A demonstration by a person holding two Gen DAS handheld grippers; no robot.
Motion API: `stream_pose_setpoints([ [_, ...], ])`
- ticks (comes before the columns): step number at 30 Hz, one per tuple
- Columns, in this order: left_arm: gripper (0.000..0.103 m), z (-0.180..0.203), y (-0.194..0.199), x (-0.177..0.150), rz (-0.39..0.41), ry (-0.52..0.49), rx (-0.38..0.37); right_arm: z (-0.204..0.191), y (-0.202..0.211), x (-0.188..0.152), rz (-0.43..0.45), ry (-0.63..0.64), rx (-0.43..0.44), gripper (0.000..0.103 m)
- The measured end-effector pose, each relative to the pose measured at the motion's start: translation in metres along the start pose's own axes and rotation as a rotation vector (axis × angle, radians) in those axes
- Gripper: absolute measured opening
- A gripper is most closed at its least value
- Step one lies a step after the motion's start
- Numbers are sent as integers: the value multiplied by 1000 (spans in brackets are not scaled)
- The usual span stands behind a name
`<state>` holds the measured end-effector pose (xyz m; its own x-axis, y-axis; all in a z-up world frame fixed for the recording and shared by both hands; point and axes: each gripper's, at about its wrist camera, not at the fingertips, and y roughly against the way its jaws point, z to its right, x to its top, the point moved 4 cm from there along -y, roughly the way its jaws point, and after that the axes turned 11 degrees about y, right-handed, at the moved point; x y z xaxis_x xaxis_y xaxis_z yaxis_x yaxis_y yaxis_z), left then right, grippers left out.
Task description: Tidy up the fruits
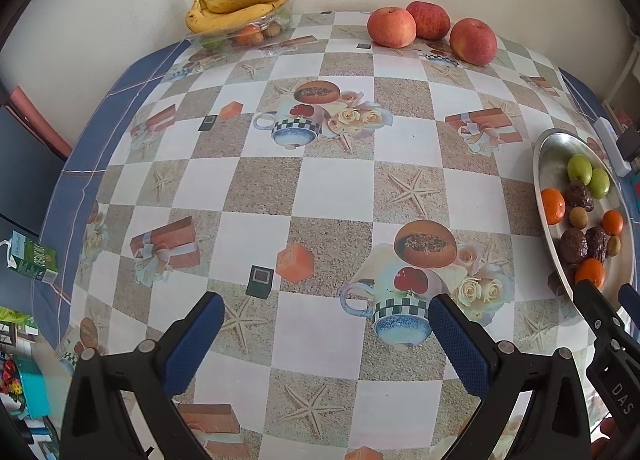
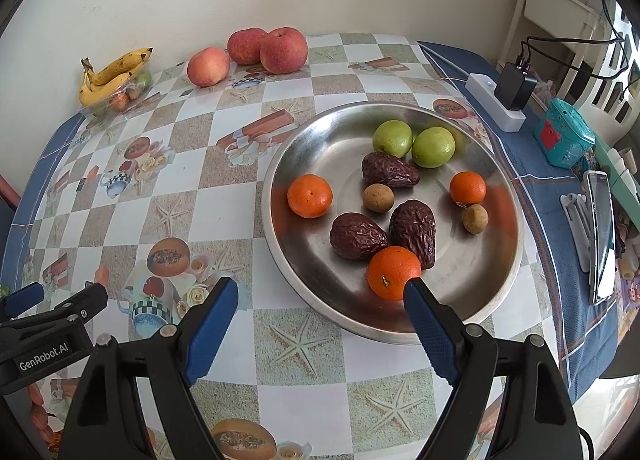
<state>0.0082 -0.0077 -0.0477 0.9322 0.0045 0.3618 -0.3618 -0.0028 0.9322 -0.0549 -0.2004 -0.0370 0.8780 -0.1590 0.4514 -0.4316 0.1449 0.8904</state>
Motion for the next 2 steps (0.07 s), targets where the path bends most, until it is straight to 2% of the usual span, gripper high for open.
stream_pose_setpoints([
  [2, 103, -1, 3, 1, 15, 12, -17, 0, 0, 0, 1, 1, -1, 85],
])
